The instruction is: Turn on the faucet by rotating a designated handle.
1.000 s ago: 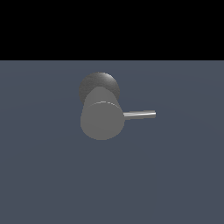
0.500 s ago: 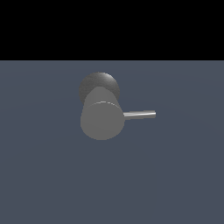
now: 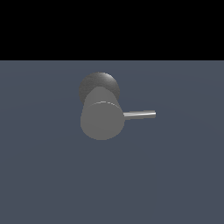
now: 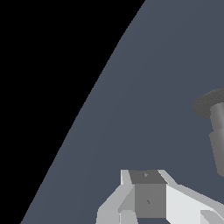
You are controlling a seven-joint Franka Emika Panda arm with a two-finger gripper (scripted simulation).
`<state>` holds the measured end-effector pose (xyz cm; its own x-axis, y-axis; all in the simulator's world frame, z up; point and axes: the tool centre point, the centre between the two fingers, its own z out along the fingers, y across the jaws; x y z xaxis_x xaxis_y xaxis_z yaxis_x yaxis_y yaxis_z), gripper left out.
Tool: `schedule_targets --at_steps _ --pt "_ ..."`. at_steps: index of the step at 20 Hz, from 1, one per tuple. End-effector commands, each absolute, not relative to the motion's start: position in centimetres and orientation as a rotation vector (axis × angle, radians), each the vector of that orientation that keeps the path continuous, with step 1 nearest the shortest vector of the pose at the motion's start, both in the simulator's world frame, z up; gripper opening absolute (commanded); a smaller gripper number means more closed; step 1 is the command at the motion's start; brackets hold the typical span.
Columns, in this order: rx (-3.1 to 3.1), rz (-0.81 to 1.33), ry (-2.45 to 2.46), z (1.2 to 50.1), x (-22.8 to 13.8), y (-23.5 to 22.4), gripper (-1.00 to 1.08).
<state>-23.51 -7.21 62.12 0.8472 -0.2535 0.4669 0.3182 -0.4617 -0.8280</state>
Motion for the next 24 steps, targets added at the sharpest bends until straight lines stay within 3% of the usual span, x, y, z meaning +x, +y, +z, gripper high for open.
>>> schedule_targets --at_steps 1,13,24 --pt "-1.853 -0.692 -0.030 62.9 -23.3 -8.5 -1.00" --pt "-1.310 -0.800 0.157 63.8 -20.6 -19.0 -1.00" --pt "-0.851 -0.771 0.436 56.9 -16.0 -29.1 -1.00"
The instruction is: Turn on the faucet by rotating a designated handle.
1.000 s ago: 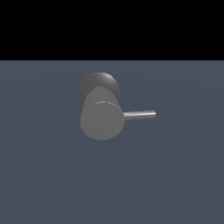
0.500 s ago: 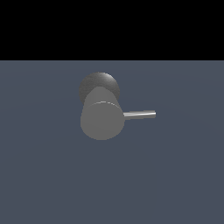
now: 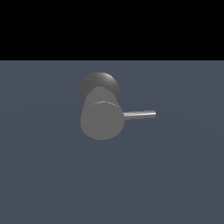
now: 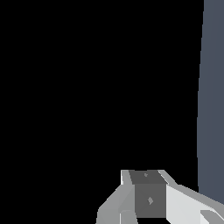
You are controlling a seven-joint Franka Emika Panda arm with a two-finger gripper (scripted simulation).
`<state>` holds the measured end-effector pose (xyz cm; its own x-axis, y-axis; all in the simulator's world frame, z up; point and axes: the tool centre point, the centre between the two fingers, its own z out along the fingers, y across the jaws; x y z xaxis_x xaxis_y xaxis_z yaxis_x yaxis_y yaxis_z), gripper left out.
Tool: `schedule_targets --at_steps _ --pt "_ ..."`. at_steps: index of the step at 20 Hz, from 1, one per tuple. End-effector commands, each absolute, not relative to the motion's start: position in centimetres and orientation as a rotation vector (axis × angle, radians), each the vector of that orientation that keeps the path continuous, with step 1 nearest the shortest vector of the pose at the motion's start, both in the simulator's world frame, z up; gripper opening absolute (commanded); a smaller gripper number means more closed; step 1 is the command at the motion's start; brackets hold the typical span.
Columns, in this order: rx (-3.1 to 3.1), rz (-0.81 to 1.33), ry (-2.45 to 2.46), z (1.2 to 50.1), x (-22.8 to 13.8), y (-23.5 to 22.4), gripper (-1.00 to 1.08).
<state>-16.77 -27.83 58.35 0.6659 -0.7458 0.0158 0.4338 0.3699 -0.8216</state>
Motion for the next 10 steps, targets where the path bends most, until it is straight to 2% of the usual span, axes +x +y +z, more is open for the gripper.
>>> schedule_targets --at_steps 1,10 --pt "-0.814 -0.763 0.466 55.9 -15.5 -29.8 -1.00" --pt "-0.506 -0.641 0.757 44.0 -10.6 -34.1 -1.00"
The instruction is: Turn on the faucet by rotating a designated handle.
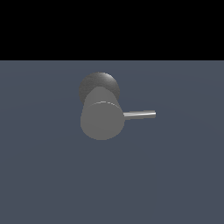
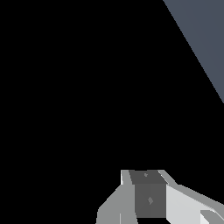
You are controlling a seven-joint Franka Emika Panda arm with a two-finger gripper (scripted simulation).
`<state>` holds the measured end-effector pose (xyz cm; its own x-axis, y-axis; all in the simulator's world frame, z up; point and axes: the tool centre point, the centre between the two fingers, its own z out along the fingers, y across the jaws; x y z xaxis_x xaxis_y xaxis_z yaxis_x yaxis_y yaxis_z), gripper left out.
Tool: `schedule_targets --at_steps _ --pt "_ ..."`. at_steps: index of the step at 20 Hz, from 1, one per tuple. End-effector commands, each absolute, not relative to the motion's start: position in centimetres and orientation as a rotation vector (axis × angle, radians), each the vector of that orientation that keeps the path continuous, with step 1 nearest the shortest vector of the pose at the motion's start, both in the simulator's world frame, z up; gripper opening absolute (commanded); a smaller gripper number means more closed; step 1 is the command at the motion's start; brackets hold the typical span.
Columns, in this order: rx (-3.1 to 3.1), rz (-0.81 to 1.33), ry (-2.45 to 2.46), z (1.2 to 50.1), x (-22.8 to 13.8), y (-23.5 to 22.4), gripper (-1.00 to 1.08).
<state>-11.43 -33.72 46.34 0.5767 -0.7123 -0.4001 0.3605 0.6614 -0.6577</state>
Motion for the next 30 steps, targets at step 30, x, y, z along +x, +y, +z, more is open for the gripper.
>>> schedule_targets --at_steps 30 --pt "-0.083 -0.170 1.444 11.7 -5.5 -25.2 -1.00"
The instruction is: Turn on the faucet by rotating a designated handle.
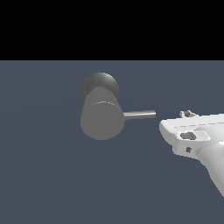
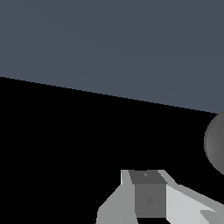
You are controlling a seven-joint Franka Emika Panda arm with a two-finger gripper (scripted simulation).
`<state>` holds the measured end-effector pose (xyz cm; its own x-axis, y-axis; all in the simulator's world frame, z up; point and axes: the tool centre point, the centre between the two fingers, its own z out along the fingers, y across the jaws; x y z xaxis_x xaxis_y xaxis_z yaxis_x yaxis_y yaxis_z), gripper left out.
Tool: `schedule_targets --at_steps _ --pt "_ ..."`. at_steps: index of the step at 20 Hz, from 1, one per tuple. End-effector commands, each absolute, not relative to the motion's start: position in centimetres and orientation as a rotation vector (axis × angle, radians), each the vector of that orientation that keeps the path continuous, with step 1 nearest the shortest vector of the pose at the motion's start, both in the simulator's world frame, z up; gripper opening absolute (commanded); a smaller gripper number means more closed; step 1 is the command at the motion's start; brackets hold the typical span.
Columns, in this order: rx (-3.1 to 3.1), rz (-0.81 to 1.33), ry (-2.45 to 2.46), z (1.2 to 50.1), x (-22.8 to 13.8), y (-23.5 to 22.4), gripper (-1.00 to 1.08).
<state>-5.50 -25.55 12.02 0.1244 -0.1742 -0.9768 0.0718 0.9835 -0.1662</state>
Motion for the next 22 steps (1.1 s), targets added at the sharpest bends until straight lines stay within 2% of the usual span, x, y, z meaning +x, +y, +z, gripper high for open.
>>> schedule_targets --at_steps 1,22 --pt "-0.085 -0.164 1.446 11.6 -5.4 -24.8 -1.00" --pt "-0.106 0.025 1.480 11.5 -4.2 -17.0 -1.00"
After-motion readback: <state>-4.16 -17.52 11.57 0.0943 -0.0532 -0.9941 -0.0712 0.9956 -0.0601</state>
